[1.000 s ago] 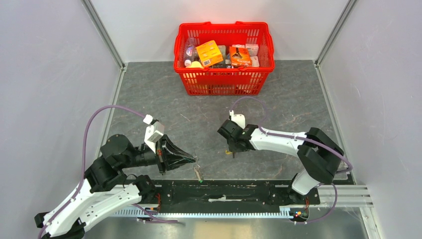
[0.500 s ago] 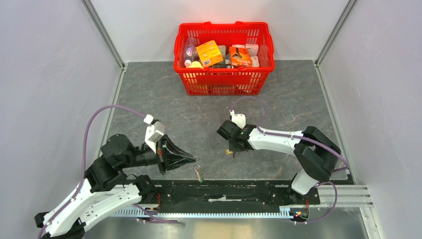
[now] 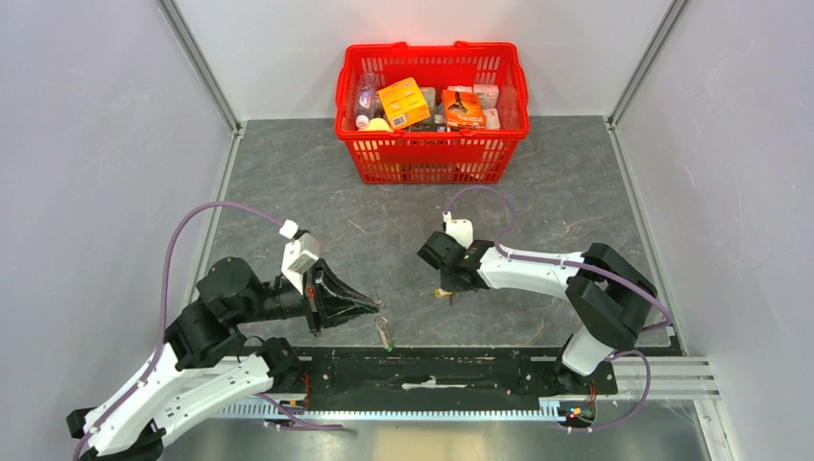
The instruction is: Put the keys on the keyring
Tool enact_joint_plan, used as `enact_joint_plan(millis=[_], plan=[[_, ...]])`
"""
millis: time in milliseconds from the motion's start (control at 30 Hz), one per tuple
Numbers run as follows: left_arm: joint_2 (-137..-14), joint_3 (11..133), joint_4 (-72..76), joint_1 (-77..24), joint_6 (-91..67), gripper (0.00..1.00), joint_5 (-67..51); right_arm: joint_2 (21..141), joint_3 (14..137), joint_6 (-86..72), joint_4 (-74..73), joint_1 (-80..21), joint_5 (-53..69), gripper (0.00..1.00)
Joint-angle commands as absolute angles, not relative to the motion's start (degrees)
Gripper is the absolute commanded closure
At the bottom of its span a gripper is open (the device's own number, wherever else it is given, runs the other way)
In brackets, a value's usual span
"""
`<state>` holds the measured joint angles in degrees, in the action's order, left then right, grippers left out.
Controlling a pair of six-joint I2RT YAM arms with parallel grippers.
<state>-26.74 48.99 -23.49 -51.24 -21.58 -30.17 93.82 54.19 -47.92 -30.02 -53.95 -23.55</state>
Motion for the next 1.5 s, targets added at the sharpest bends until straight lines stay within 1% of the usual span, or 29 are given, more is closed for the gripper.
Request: enact_joint_plan(millis=[0,133,300,467,567,733,867,1000,1167,1467], plan=[[-27.17,50.10,-20.83,-51.42,-22.68,0.98,-30.59,94.57,56.07,-47.71,-28.15,-54.05,-23.73,0.80],[-27.27,50.27,-21.00,-51.39,-22.63,0.98,-30.59,94.57,56.09,-47.37,-27.64,-54.06,-23.46,0.86],[-27.17,50.19,-21.09,-51.42,-22.68,0.98,-30.59,94.47,55.77,-47.46,-27.38,-54.05,-23.56,1.00],[-26.94,49.92,-21.36,-51.41,-22.87,0.98,-30.56,92.99,55.47,-46.86,-28.62,-54.05,-25.70,1.00],[-26.77,49.84,-21.55,-51.39,-22.98,0.98,-30.42,90.13,54.70,-45.87,-28.93,-54.05,-25.86,1.00],[-26.73,49.75,-21.03,-51.42,-23.69,0.98,-30.86,82.48,53.38,-43.07,-29.05,-54.05,-24.86,1.00],[-26.63,49.91,-19.85,-51.41,-24.82,0.98,-31.64,73.82,51.87,-39.74,-29.09,-54.05,-22.45,1.00],[-26.99,50.31,-19.22,-51.42,-25.38,0.98,-32.40,65.87,51.95,-35.03,-31.26,-54.05,-18.79,1.00],[-28.24,51.21,-18.38,-51.41,-26.09,0.98,-34.02,57.22,55.05,-28.68,-35.32,-54.05,-12.54,1.00],[-31.65,52.16,-15.55,-51.42,-27.57,0.98,-39.62,50.71,64.83,-17.59,-41.61,-54.05,2.47,1.00]])
